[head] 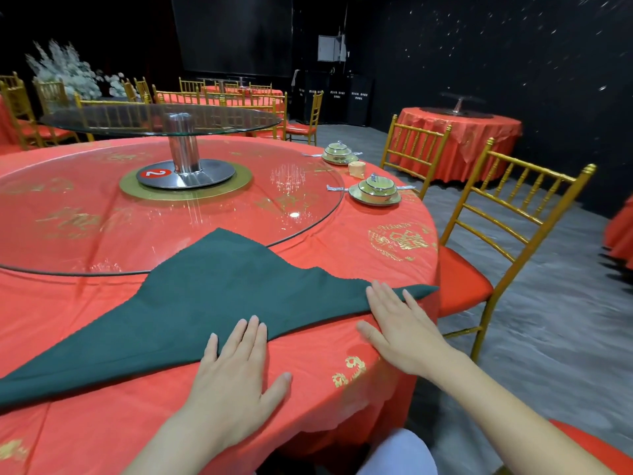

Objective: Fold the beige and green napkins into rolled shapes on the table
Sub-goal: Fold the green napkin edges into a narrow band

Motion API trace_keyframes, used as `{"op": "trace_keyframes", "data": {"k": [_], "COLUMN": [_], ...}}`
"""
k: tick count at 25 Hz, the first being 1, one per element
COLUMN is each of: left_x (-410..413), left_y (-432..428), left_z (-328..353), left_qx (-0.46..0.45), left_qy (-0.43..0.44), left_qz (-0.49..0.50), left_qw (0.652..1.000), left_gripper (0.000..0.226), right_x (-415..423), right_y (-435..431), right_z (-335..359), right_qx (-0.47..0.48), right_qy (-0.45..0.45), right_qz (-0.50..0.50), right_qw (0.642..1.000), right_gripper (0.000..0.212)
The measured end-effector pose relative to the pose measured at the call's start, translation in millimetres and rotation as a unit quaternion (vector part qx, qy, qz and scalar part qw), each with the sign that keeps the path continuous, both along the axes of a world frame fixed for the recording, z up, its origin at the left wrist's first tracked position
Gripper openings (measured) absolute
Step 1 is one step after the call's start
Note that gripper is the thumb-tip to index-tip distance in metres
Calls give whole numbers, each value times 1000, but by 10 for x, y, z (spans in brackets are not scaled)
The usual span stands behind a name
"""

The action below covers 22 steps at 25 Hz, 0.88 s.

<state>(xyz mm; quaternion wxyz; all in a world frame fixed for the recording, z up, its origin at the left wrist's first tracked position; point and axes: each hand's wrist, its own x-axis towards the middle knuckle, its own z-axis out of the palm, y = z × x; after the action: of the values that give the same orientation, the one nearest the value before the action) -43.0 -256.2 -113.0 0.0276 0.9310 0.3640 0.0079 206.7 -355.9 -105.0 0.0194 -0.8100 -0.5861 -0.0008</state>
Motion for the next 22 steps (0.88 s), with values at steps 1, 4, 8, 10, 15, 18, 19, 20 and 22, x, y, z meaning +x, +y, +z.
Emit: {"op": "trace_keyframes", "data": {"k": [1, 4, 8, 10, 15, 18, 19, 20, 22], "left_x": [5, 8, 14, 18, 15, -7, -9, -21, -35], "left_y": [3, 1, -20, -26, -30, -28, -33, -28, 3], "left_z": [-5, -3, 12, 26, 38, 40, 35, 23, -2], "left_qx": [1, 0, -6, -9, -15, -12, -12, -12, -14], "left_qy": [1, -4, -23, -28, -31, -20, -20, -23, -31], "left_qz": [3, 7, 12, 14, 16, 15, 15, 15, 7], "left_qw": [1000, 1000, 1000, 999, 999, 1000, 1000, 1000, 999], "left_gripper": [106, 106, 107, 107, 107, 106, 105, 104, 98], "right_x": [-90, -176, 128, 301, 485, 216, 22, -221, -722], "right_y": [33, 67, -98, -167, -234, -91, -2, 117, 345], "right_z": [-6, -67, -115, -121, -90, 22, 67, 109, 147], "right_qx": [2, 0, 0, -3, -16, 3, 16, 27, 25], "right_qy": [9, 28, 30, 33, 43, 6, 3, 16, 78], "right_qz": [10, 22, 7, -14, -65, -47, -14, 29, 117], "right_qw": [1000, 999, 1000, 999, 997, 999, 1000, 999, 990], "right_gripper": [103, 99, 105, 103, 102, 116, 117, 117, 116]}}
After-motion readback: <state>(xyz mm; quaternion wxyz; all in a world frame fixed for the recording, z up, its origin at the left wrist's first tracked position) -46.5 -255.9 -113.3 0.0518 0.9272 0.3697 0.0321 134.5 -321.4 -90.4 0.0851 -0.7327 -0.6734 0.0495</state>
